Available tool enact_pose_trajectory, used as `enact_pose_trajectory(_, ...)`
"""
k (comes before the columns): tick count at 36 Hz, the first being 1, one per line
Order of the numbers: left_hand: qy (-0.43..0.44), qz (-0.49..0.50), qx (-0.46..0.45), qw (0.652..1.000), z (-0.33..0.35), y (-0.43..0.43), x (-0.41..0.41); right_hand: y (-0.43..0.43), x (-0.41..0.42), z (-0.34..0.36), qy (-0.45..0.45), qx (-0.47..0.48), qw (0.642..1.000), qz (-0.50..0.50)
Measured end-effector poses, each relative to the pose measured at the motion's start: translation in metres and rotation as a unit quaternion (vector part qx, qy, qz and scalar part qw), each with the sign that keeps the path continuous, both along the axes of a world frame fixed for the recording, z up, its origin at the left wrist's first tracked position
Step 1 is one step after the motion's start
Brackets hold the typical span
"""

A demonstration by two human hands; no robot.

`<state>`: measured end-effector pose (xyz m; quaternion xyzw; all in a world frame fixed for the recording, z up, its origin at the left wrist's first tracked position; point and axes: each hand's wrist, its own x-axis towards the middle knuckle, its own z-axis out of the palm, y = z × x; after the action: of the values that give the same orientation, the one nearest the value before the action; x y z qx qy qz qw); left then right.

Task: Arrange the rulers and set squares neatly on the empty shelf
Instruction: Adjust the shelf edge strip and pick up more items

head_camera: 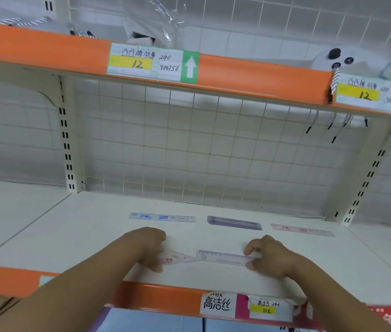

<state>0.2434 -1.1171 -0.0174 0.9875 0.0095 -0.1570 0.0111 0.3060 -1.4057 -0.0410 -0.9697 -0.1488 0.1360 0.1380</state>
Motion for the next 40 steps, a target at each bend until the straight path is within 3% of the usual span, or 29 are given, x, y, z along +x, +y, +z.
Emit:
enact_pose_trajectory(8, 0.054, 0.024, 0.065, 0.996, -0.003, 0.016, 0.003, 0.007, 0.003, -0.003, -0.035, 0.01, 0.999, 0.016)
enact_pose_trajectory(24, 0.059, 0.021, 0.069, 0.996, -0.006, 0.017, 0.008, 0.003, 0.005, -0.009, -0.14, 0.018, 0.99, 0.018)
enact_pose_trajectory(40, 0.061, 0.018, 0.078, 0.995, -0.004, 0.013, 0.007, 0.009, -0.001, 0.0, -0.138, -0.042, 0.984, 0.105)
